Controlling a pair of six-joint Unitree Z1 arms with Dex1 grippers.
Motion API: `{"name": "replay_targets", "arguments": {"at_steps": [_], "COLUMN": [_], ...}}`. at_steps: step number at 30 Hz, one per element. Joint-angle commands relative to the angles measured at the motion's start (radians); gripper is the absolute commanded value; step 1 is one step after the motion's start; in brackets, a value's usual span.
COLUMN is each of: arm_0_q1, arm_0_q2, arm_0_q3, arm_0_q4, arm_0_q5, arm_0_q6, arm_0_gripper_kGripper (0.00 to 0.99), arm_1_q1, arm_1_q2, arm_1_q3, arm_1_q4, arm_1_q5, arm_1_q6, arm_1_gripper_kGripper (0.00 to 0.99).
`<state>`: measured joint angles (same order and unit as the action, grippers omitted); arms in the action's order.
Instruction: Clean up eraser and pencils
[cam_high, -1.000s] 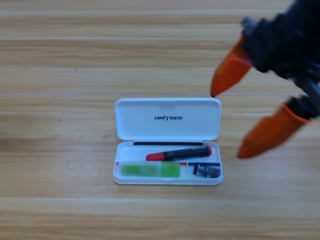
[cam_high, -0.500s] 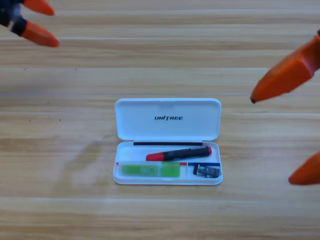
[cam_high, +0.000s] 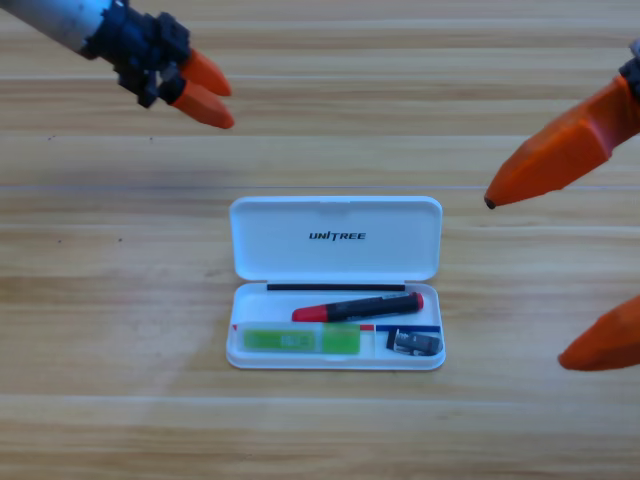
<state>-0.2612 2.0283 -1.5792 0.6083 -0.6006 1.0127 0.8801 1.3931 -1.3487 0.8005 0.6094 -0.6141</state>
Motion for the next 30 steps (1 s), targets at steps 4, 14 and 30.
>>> {"name": "replay_targets", "arguments": {"at_steps": [4, 14, 30], "arm_0_q1": [-0.035, -0.047, -0.043], "arm_0_q2": [0.078, 0.165, 0.236], "arm_0_q3": [0.097, 0.085, 0.039], "arm_0_q4": [-0.125, -0.104, 0.038], "arm_0_q5": [-0.010, 0.015, -0.133], "arm_0_q6": [-0.025, -0.006, 0.046], "arm_0_gripper_kGripper": [0.000, 0.000, 0.000], "arm_1_q1": [-0.027, -0.027, -0.027], "arm_1_q2": [-0.005, -0.005, 0.001], "arm_1_q3": [0.043, 0.045, 0.052], "arm_1_q4": [-0.017, -0.018, -0.023], "arm_1_q5": [0.015, 0.018, 0.027], "arm_1_q6": [0.007, 0.007, 0.008], "arm_1_gripper_kGripper": [0.904, 0.904, 0.904]}}
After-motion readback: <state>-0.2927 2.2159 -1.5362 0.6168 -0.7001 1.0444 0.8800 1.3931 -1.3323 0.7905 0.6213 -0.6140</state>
